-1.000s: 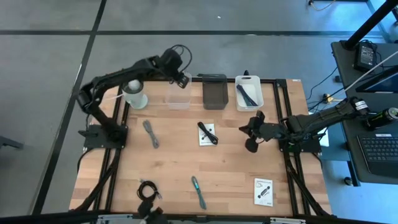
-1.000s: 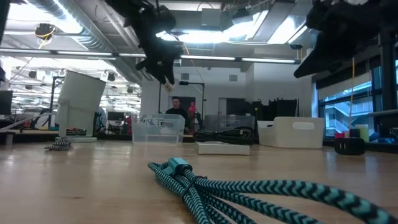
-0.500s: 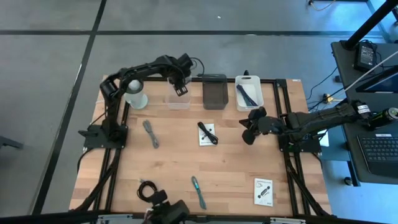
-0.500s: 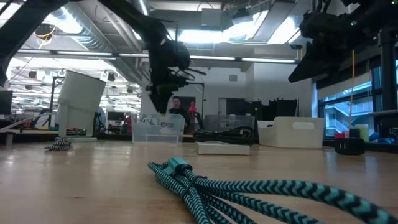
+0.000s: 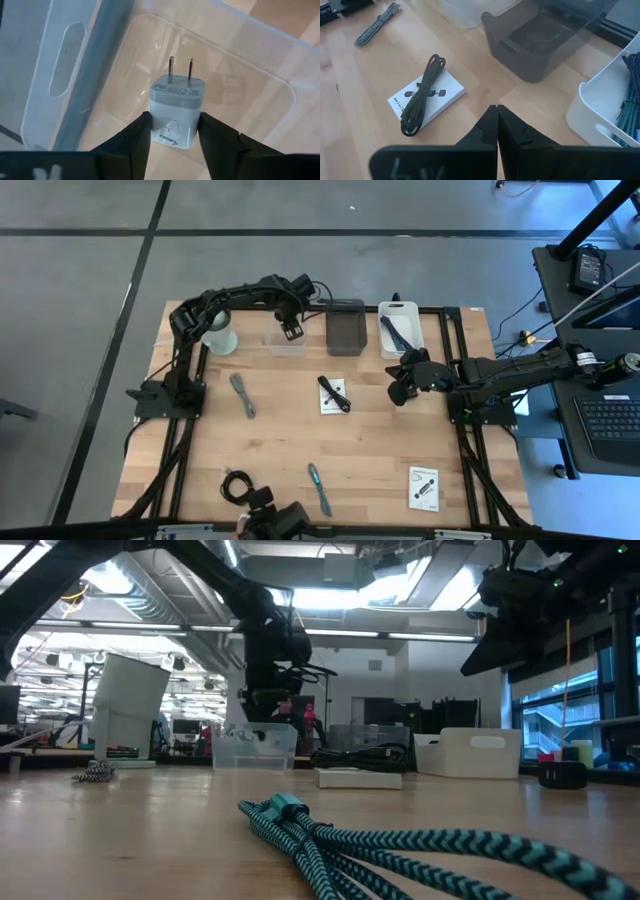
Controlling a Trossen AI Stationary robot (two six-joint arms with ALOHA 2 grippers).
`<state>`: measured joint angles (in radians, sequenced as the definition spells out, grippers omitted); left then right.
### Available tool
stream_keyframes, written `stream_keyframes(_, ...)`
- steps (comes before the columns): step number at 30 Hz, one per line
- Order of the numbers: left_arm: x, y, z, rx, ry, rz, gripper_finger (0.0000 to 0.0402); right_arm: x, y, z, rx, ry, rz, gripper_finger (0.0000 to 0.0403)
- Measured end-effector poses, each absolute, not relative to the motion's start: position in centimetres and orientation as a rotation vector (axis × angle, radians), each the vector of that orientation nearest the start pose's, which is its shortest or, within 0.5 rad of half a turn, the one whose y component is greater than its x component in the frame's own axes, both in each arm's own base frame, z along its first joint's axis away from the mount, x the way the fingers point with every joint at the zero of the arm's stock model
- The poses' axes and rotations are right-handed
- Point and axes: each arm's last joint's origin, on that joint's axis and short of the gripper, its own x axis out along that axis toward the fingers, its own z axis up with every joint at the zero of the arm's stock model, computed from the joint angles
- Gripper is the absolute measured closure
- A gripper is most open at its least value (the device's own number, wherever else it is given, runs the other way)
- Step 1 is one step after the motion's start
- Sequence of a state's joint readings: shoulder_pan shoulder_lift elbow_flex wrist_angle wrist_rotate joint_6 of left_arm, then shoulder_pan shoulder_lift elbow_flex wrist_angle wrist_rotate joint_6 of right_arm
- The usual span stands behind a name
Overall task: Pick and place items into bin
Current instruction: Put the white charger adapter into the transparent bin, then put the bottom white card reader box into the black bin
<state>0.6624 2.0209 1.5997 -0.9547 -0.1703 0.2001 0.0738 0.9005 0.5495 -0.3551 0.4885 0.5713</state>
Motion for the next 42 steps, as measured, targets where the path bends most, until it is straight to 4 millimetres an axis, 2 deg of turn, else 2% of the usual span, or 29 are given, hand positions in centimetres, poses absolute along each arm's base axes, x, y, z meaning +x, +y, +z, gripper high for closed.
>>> stream_keyframes(7,31.4,25.1,20.1,-0.18,1.426,0.55,0.022,17.8,0.0,22.2,0.342,0.547,-0.575,0.04)
stream_keyframes(15,31.0,25.1,20.6,-0.13,1.458,0.626,0.0218,17.8,0.0,22.2,0.339,0.551,-0.575,0.04)
stream_keyframes(18,30.7,24.8,21.9,-0.135,1.423,0.659,0.0217,17.8,0.0,22.1,0.329,0.558,-0.574,0.04)
stream_keyframes(23,30.1,23.5,25.5,-0.222,1.271,0.774,0.0217,17.8,0.0,22.1,0.245,0.582,-0.547,0.04)
stream_keyframes(28,29.6,21.2,29.3,-0.312,1.101,0.853,0.0217,17.8,0.0,22.1,0.213,0.59,-0.536,0.04)
stream_keyframes(33,29.7,17.8,32.2,-0.369,0.978,0.805,0.0217,17.8,0.0,22.1,0.214,0.588,-0.536,0.04)
stream_keyframes(37,30.4,14.4,32.7,-0.371,0.943,0.763,0.0217,17.8,0.0,22.1,0.213,0.589,-0.536,0.04)
stream_keyframes(42,31.7,9.8,31.9,-0.354,0.938,0.694,0.0241,17.8,0.0,22.1,0.213,0.589,-0.536,0.04)
